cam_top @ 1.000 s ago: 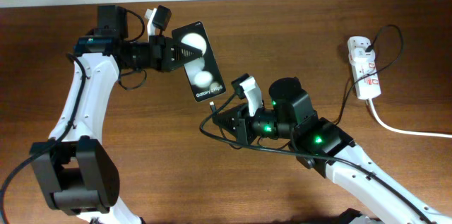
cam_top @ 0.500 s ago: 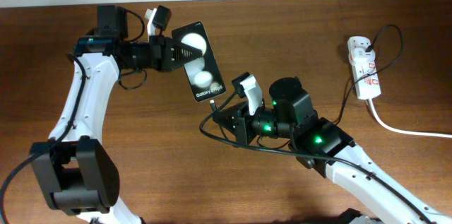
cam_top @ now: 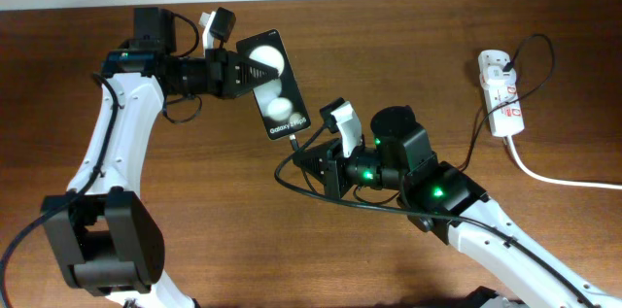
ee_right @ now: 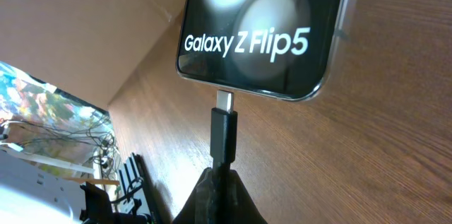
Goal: Plug charger to phone and switch on socket
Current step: 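Push the plug up into the phone's bottom port with the right gripper, then lower the phone onto the table with the left gripper and release it, then move the right gripper to the power strip's orange switch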
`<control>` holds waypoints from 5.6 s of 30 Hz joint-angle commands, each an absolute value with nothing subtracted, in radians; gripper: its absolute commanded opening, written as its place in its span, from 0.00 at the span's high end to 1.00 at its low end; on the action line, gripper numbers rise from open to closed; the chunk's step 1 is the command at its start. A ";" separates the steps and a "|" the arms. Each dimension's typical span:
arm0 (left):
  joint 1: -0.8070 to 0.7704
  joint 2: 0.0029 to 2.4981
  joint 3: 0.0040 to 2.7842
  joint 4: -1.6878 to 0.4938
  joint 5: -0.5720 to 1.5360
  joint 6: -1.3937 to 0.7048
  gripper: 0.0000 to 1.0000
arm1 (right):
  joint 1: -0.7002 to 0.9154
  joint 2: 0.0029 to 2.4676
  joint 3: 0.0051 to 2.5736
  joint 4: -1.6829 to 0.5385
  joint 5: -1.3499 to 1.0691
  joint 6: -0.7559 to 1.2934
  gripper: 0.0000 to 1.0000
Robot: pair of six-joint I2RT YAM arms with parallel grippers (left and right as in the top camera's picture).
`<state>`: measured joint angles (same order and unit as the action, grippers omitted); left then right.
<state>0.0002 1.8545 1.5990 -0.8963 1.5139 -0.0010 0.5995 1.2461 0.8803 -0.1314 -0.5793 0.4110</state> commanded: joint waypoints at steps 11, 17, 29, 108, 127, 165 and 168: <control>-0.026 1.850 1.604 -0.894 1.545 0.016 1.00 | 0.608 1.236 0.880 -0.122 -0.563 0.400 0.96; -0.026 1.850 1.604 -0.895 1.544 0.077 1.00 | 0.607 1.236 0.880 -0.107 -0.563 0.400 0.96; -0.027 1.850 1.604 -0.896 1.519 0.077 1.00 | 0.607 1.236 0.880 -0.085 -0.543 0.400 0.96; -0.090 2.212 1.604 -0.891 0.683 -0.035 0.99 | 0.607 1.236 0.880 -0.282 -0.433 0.400 0.50; -0.107 2.212 1.604 -0.891 0.646 -0.035 0.69 | 0.607 1.236 0.880 -0.285 -0.433 0.400 0.50; -0.082 1.655 1.884 -1.072 0.488 0.000 0.01 | -0.453 1.651 1.487 -0.953 -0.336 0.219 0.96; -0.082 1.655 1.884 -1.072 0.488 0.000 0.01 | -0.477 1.735 1.504 -0.863 -0.303 0.281 0.96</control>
